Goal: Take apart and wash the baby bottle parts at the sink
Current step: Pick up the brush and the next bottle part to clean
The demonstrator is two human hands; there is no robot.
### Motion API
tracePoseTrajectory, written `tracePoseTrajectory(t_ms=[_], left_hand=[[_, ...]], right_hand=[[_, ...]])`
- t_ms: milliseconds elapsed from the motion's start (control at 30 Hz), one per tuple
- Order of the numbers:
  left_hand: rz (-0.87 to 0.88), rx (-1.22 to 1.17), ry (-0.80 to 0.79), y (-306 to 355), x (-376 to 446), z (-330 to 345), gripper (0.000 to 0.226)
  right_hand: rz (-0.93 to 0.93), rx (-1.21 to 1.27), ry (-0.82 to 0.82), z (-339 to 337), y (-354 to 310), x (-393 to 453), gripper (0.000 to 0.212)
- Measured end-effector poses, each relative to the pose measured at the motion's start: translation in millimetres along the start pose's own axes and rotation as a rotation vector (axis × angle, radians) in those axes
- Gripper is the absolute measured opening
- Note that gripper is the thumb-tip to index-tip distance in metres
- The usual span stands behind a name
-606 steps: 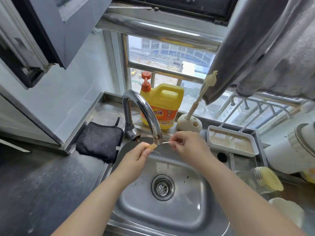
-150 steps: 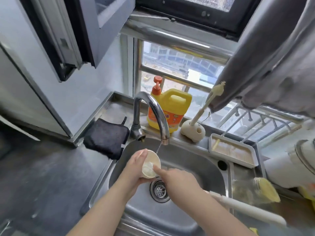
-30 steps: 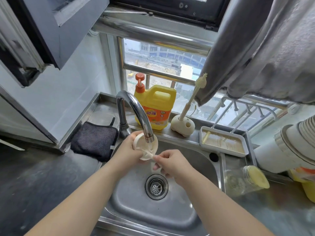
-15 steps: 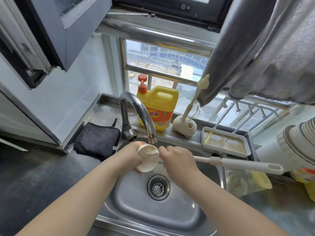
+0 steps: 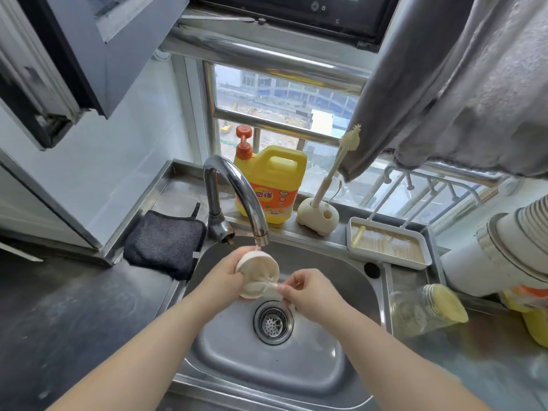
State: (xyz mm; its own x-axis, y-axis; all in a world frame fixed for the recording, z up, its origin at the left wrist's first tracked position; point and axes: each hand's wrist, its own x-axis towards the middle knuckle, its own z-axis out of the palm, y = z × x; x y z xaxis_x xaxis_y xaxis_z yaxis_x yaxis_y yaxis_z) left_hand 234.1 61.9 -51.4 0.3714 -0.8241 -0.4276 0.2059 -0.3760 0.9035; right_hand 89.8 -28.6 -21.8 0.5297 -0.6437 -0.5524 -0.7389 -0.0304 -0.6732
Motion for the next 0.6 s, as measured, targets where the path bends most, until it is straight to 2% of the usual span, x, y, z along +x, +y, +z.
tracePoseTrajectory(t_ms=[67, 133, 200, 233, 300, 400, 533, 600], left_hand=[[-0.049, 0.117, -0.018, 6.1, -1.6, -0.7, 0.051], [-0.07, 0.227, -0.041, 15.9, -1.7, 0.5, 0.054], [-0.054, 0.309, -0.074, 23.6, 0.8, 1.5, 0.054], [-0.04, 0.316, -0.077, 25.8, 1.3, 1.5, 0.052], [-0.017, 0.243, -0.051, 26.8, 0.4, 1.5, 0.055], [0.009, 0.09, -0.01, 22.6, 0.7, 3.2, 0.051], [0.025, -0.09, 0.033, 24.4, 5.0, 2.2, 0.059], [0.027, -0.084, 0.012, 24.7, 3.6, 2.0, 0.058]], right_hand=[[-0.254, -0.491, 0.224, -2.7, -1.1, 1.2, 0.013], [-0.593, -0.929, 0.443, -0.3, 3.4, 3.2, 0.03], [-0.689, -1.006, 0.518, -0.9, 3.2, 4.9, 0.04], [-0.627, -0.945, 0.466, -0.6, 5.0, 6.0, 0.032], [-0.33, -0.561, 0.314, -2.9, 0.3, 3.7, 0.013], [-0.026, -0.018, 0.097, -5.1, 0.0, 7.8, 0.02], [0.207, 0.591, -0.202, 3.3, 1.6, 5.7, 0.016], [0.212, 0.671, -0.244, 6.9, 4.2, 3.7, 0.017]])
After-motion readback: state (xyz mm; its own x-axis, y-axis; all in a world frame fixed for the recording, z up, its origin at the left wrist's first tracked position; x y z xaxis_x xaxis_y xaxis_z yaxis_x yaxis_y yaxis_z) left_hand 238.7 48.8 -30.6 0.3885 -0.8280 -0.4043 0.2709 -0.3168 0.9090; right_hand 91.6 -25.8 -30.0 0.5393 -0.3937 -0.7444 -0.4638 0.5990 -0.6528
